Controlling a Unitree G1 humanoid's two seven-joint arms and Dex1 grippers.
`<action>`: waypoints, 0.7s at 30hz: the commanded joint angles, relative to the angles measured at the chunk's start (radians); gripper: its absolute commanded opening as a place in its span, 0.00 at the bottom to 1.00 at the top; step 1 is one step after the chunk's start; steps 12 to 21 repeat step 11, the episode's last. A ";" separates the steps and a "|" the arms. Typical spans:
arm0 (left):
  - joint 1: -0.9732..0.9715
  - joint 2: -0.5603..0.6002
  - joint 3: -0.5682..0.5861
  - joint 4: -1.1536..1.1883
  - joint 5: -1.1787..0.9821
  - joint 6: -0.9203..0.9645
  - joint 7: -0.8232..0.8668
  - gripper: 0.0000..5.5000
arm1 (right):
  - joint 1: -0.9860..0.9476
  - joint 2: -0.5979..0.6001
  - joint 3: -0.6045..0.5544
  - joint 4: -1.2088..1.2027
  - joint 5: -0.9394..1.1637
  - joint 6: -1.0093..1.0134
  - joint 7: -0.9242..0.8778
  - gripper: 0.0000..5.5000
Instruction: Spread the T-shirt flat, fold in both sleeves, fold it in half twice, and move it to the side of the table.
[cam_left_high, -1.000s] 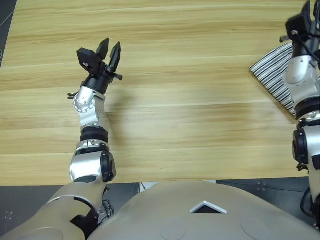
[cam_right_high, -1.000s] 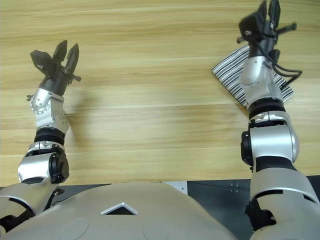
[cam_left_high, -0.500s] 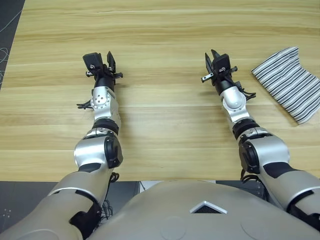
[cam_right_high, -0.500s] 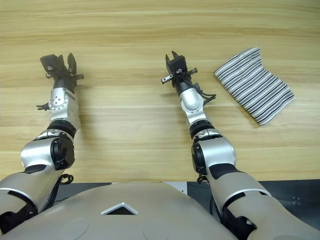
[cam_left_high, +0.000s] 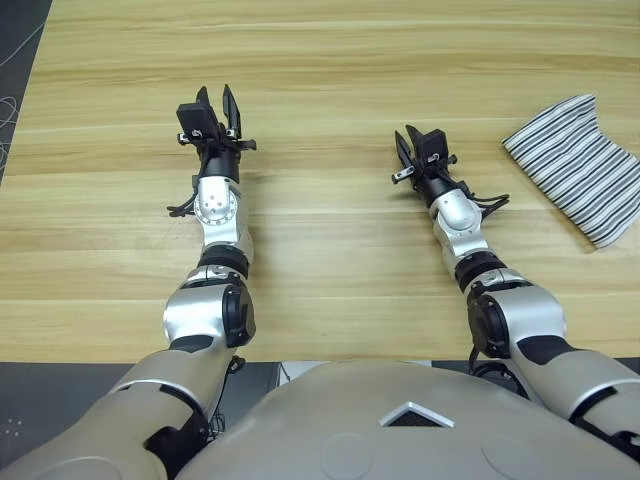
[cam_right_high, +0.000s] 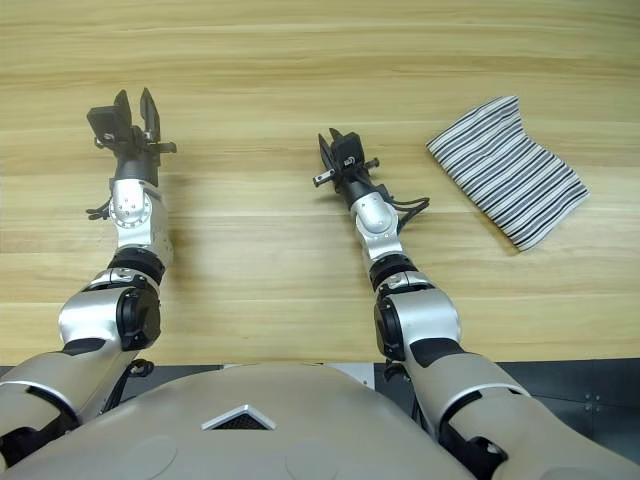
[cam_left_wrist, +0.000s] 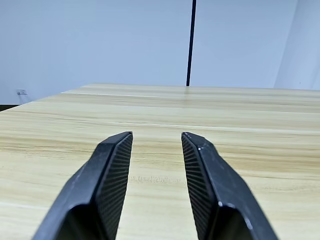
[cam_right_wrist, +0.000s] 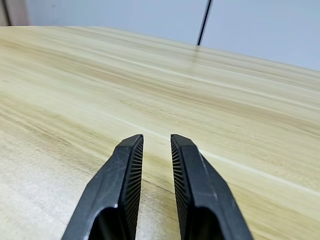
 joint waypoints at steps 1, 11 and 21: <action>0.037 -0.014 -0.003 -0.052 -0.030 -0.032 -0.089 0.33 | 0.055 -0.007 0.014 -0.026 -0.003 -0.021 0.054 0.18; 0.031 -0.025 -0.108 -0.048 0.100 -0.002 -0.047 0.46 | 0.081 -0.078 0.131 -0.083 -0.162 -0.137 -0.022 0.29; 0.031 -0.025 -0.108 -0.048 0.100 -0.002 -0.047 0.46 | 0.081 -0.078 0.131 -0.083 -0.162 -0.137 -0.022 0.29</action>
